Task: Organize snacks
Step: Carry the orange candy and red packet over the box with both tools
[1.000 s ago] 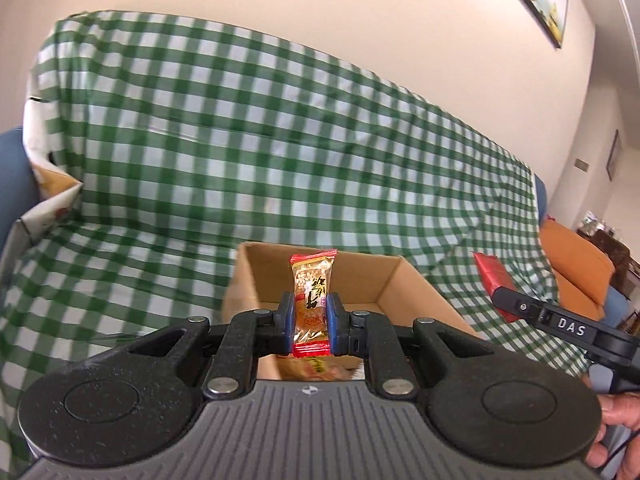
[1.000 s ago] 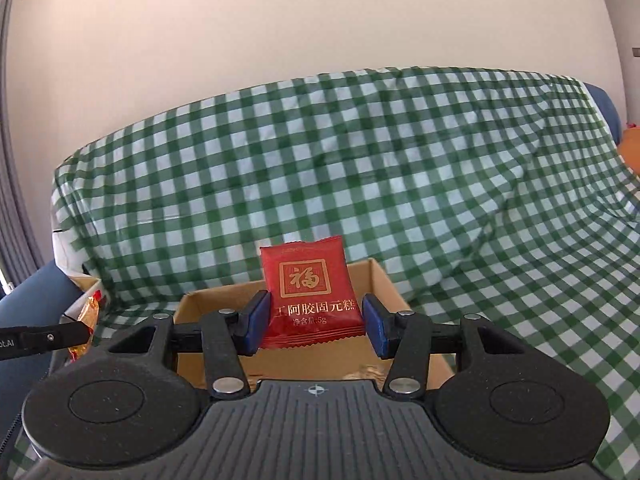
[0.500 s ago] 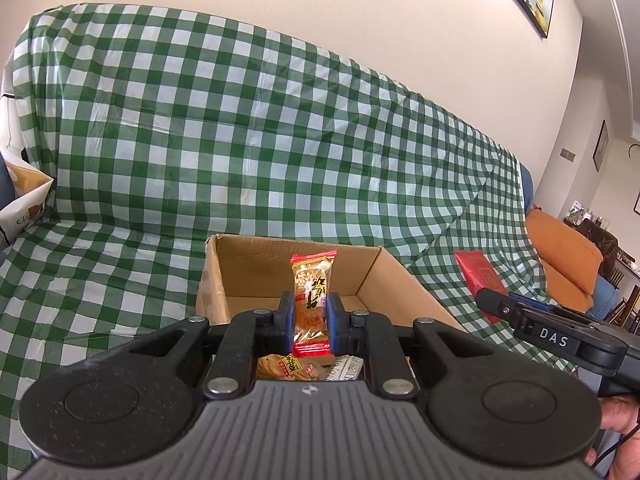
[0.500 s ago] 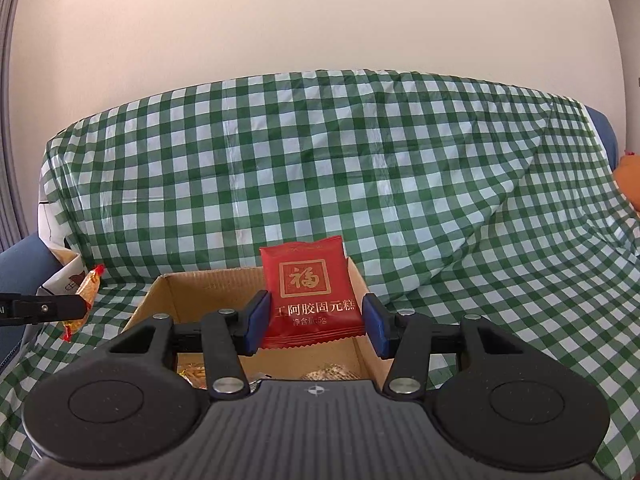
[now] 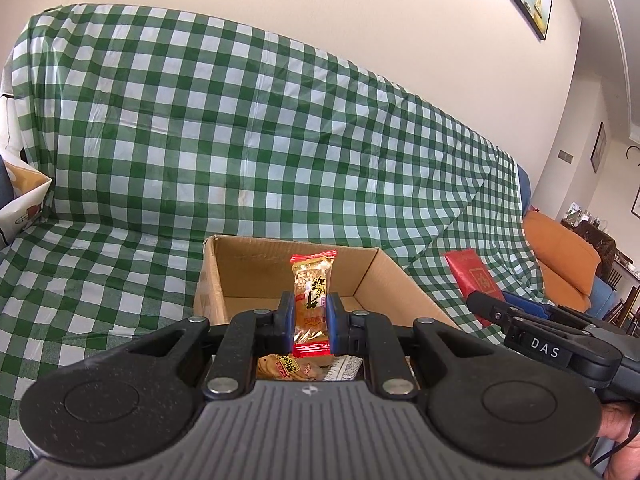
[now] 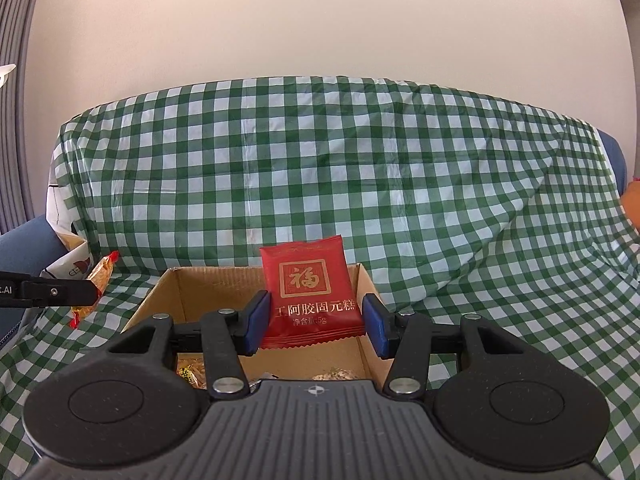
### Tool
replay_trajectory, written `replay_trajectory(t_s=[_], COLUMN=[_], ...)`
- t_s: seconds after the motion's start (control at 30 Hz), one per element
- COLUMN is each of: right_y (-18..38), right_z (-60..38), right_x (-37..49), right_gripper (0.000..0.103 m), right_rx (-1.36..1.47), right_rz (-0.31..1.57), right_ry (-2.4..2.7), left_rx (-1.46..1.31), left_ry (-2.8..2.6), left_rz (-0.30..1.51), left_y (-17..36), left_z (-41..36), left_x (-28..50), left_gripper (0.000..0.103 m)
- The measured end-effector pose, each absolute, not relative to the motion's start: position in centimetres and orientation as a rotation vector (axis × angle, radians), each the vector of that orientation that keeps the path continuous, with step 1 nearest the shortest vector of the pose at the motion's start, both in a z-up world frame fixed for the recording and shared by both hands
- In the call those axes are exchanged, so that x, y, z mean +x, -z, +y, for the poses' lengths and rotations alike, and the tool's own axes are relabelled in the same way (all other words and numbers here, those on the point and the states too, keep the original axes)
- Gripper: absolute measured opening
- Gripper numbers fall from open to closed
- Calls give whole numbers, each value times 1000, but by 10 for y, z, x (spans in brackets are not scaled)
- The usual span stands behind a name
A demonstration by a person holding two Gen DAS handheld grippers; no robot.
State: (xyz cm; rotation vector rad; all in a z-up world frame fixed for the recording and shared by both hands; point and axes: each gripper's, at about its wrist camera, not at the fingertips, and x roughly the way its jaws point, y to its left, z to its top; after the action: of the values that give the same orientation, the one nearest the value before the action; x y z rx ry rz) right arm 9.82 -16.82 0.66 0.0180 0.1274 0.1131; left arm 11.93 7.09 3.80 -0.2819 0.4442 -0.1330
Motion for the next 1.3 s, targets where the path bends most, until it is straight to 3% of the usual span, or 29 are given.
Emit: replay_trajectory(t_s=[1.3], right_y=[-5], right_z=[-166], right_x=[97], right_gripper=[52], right_rx=[1], right_rz=[134], right_ry=[-114], left_rx=[-272], left_ry=[150], left_rz=[439], left_y=[-41], left_z=[64], left_x=[119], left_gripper=[17])
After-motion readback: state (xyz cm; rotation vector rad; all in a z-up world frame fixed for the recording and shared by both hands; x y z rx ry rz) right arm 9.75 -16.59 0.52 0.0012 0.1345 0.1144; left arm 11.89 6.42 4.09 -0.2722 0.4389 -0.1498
